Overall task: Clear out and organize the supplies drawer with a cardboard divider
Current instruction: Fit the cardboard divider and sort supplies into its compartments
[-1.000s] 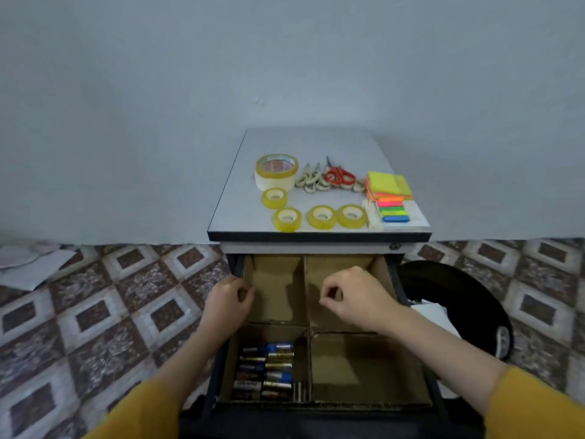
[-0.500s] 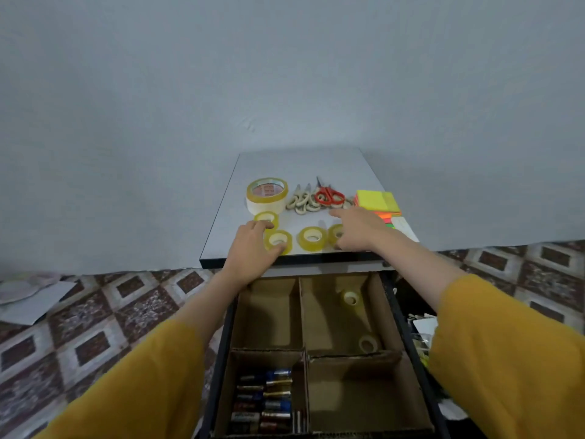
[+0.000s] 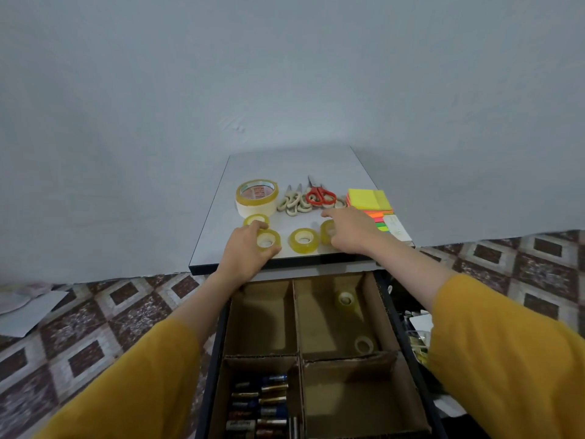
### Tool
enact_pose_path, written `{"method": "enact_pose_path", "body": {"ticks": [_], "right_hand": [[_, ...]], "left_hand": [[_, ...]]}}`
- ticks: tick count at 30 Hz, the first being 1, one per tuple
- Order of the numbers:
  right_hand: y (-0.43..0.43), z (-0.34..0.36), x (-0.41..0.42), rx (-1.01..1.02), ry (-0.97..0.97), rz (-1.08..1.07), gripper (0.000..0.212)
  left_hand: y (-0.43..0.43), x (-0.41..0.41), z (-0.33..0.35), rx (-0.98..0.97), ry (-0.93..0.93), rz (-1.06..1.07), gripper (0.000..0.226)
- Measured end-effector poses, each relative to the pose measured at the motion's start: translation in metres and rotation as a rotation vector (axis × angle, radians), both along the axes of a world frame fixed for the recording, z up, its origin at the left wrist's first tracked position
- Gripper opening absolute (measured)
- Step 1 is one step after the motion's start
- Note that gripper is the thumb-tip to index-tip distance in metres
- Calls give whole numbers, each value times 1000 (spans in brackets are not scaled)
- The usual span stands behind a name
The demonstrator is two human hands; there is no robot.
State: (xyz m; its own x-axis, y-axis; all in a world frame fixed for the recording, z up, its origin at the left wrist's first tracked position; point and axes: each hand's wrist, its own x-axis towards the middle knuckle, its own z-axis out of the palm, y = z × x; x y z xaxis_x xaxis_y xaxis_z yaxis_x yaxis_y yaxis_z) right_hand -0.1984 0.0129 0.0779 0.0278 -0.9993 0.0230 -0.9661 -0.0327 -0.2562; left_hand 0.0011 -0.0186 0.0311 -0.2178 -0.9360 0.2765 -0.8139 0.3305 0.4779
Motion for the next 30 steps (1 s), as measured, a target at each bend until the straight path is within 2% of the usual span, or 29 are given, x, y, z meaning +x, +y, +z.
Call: {"method": "enact_pose_path", "body": {"ticks": [5,8,13,17,20,24,28,30], "right_hand": [[25,13,-7,-83,-77,-16,59],[48,11,-13,-51,-132,-3,59],[83,-24,-26,130,-170,10,53],[91,-62,-46,285,-166,-69,36],[87,-79,-63,255,-116,-87,50],[75,-94,-79,252,-159,-82,43],[70,-101,-85,273,-188,-75,57],[68,-104,-87,276,-208,-75,57]], "left_hand": [[25,14,2,-100,60,-46,56],[50,16,1,-66,74,-117,56],[83,-1,-18,89,97,-256,50],[88,-19,-50,143,46,-343,51],[85,-40,-70,245,17,-343,54],[70,-75,-94,354,-53,-348,59],[51,-95,-119,455,-114,-287,69],[45,-98,-129,484,-158,-267,70]]}}
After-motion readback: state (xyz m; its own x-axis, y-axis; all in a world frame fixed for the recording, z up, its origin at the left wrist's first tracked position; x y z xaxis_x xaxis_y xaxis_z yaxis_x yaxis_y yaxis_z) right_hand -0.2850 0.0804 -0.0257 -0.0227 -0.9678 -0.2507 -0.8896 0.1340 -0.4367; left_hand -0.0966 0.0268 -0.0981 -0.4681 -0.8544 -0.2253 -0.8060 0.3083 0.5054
